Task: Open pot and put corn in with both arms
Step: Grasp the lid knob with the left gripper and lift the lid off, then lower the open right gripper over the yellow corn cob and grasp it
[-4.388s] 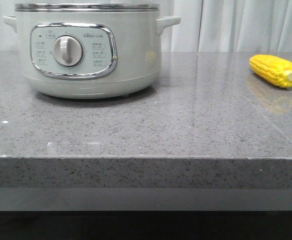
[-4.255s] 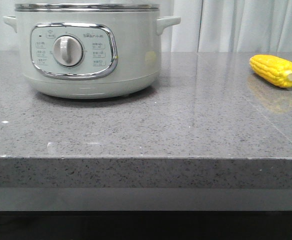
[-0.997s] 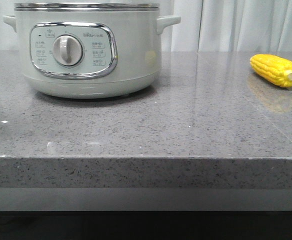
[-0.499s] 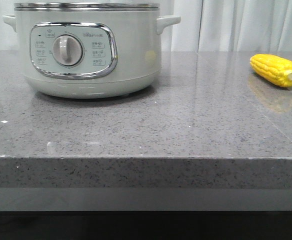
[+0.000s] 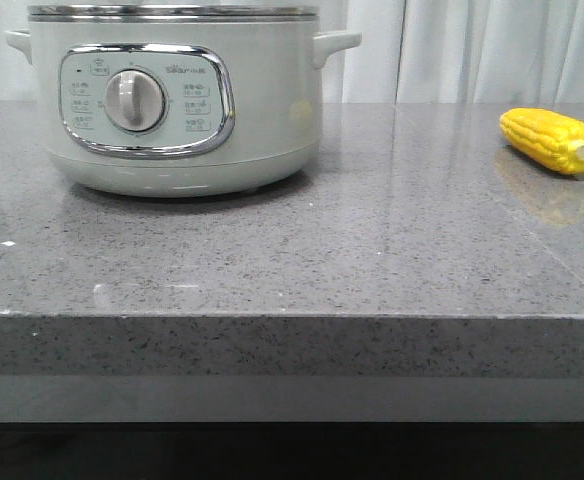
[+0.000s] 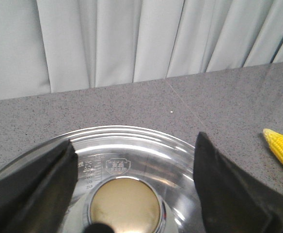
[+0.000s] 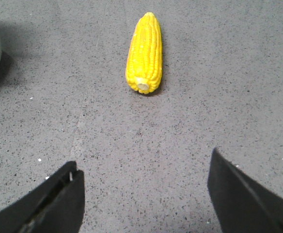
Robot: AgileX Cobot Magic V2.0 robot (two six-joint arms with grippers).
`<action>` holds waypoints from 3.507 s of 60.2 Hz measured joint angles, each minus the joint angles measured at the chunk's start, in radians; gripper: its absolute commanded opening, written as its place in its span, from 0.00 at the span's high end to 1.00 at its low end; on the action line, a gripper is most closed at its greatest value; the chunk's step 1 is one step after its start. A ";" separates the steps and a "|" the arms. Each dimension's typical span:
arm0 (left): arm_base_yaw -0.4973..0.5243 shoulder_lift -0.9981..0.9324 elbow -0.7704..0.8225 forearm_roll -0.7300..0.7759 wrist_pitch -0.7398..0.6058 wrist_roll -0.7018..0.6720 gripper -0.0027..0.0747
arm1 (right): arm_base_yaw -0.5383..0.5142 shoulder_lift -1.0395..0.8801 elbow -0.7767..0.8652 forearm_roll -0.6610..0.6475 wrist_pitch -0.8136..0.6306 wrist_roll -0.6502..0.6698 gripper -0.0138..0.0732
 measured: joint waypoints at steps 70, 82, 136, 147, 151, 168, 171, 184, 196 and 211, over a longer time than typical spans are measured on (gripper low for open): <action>0.000 0.080 -0.113 0.004 0.117 0.000 0.65 | 0.000 0.000 0.000 0.000 0.000 0.000 0.21; -0.002 0.028 -0.175 0.007 0.196 0.000 0.65 | 0.000 0.000 0.000 0.000 0.000 0.000 0.21; -0.004 -0.823 0.372 0.096 0.316 0.000 0.65 | 0.000 0.000 0.000 0.000 0.000 0.000 0.21; -0.004 -1.007 0.517 0.078 0.338 0.000 0.65 | 0.000 0.000 0.000 0.000 0.000 0.000 0.21; -0.004 -1.053 0.557 0.069 0.345 0.000 0.65 | 0.000 0.000 0.000 0.000 0.000 0.000 0.21; -0.004 -1.172 0.659 0.054 0.353 0.000 0.65 | 0.000 0.000 0.000 0.000 0.000 0.000 0.21; -0.004 -1.173 0.666 0.054 0.353 0.000 0.65 | 0.000 0.000 0.000 0.000 0.000 0.000 0.21; -0.004 -1.173 0.674 0.052 0.353 0.000 0.65 | 0.000 0.000 -0.002 0.000 0.008 0.000 0.21; -0.004 -1.173 0.674 0.052 0.353 0.000 0.65 | 0.000 0.063 -0.080 0.000 0.054 0.000 0.21; -0.004 -1.173 0.674 0.051 0.353 0.000 0.65 | 0.000 0.268 -0.263 0.000 0.140 0.000 0.21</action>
